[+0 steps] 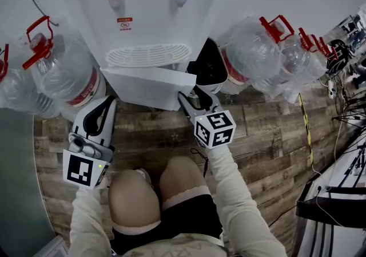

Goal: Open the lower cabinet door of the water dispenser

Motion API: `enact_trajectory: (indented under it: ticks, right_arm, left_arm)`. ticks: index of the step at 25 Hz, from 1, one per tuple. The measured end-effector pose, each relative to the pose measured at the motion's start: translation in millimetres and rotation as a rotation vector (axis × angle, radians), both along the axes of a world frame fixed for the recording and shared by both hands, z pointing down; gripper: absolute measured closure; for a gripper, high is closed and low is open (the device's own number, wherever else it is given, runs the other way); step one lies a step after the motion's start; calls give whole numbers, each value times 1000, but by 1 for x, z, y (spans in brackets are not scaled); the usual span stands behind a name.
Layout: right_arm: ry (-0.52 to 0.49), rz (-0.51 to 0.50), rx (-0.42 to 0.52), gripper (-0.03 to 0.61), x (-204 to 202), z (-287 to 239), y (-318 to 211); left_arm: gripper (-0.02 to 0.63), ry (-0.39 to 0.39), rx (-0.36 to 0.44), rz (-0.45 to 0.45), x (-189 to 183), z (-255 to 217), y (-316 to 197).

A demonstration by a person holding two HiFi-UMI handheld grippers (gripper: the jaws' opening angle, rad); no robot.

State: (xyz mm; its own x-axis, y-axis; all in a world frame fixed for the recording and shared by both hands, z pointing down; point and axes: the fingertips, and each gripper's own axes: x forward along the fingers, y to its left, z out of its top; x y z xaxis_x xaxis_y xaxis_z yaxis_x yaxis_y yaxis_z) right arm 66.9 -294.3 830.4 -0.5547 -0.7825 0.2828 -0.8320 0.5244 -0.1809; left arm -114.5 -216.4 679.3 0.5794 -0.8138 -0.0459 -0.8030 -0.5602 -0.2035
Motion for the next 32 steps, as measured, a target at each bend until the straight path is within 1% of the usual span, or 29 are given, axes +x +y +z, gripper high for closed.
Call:
enact_trajectory:
  ticks: [8, 13, 19, 24, 25, 27, 28, 31, 32]
  right_arm:
    - [-15, -7, 12, 353, -9, -1, 37]
    - [-16, -25, 18, 353, -15, -1, 56]
    - [-19, -17, 28, 353, -16, -2, 60]
    - [10, -3, 68, 359, -13, -3, 59]
    - [17, 11, 77, 387, -11, -5, 59]
    - [30, 39, 90, 478, -5, -8, 59]
    - [37, 46, 94, 499, -3, -9, 59]
    - [63, 64, 109, 534, -1, -12, 56]
    - [72, 72, 115, 570, 0, -15, 55]
  left_arm:
    - [612, -5, 17, -3, 3, -9, 12]
    - [611, -20, 12, -18, 4, -9, 17]
    - [611, -27, 14, -22, 6, -11, 21]
    - [611, -30, 7, -23, 6, -7, 20]
    - [611, -29, 4, -20, 6, -5, 19]
    - [611, -20, -4, -7, 7, -2, 16]
    - [611, -14, -11, 2, 8, 0, 15]
    - [611, -10, -44, 14, 9, 5, 6]
    - [611, -2, -50, 25, 10, 4, 3]
